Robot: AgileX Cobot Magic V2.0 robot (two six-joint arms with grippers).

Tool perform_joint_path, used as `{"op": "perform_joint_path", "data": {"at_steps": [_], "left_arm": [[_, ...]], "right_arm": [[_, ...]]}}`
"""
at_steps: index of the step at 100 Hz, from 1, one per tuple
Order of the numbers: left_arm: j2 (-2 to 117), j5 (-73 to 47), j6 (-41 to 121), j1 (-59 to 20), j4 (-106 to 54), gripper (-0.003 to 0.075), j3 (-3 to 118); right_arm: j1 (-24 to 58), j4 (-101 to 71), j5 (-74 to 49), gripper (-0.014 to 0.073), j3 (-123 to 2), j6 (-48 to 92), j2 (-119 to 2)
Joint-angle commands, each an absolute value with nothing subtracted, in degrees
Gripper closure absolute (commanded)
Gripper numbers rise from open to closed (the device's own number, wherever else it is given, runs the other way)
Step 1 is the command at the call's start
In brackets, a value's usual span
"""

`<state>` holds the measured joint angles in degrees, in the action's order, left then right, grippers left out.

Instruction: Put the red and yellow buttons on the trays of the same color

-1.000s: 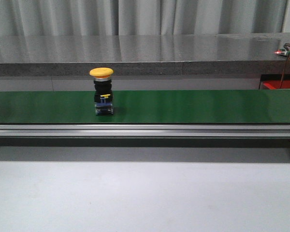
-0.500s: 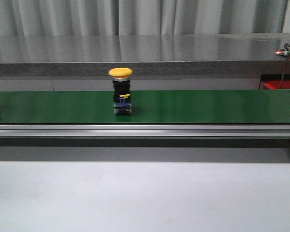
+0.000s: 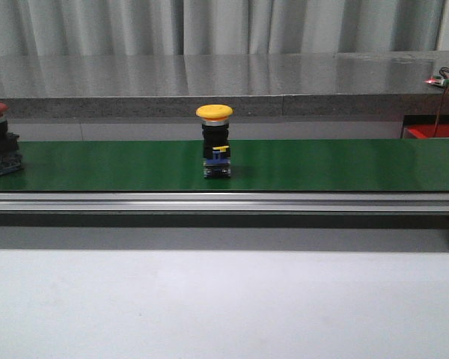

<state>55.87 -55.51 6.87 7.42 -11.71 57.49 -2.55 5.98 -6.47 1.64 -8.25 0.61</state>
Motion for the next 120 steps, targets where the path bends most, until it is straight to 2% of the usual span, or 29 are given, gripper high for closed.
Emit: {"op": "perform_joint_path", "data": {"at_steps": [1,37,52,81,99,120], "left_arm": [[53.26,-51.37,6.88,7.11,-13.06,0.0739,57.91],[52.43,-51.66,6.88,7.11,-13.06,0.0739,57.91],[52.43,-51.66,6.88,7.11,-13.06,0.0739,57.91],[52.43,-51.57,6.88,7.11,-13.06,0.0739,57.91],[52.43,-51.57,6.88,7.11,-13.06,0.0739,57.91],[52.54,-51.57,6.88,7.11,-13.06,0.0739,57.91]], "right_arm": [[-2.5,6.8,-2.22,0.0666,0.62,-8.01,1.55],[-2.58,6.8,0.0,0.0666,0.31,-8.01,1.55],[-2.45,6.8,-3.32,0.0666,-4.47,-8.01,-1.46],[-2.45,6.8,-10.65,0.0666,-18.92,-8.01,-20.89],[-2.45,6.8,-9.48,0.0666,-24.93,-8.01,-32.11],[0.12,6.8,-20.59,0.0666,-37.42,-7.27,-45.36]]}}
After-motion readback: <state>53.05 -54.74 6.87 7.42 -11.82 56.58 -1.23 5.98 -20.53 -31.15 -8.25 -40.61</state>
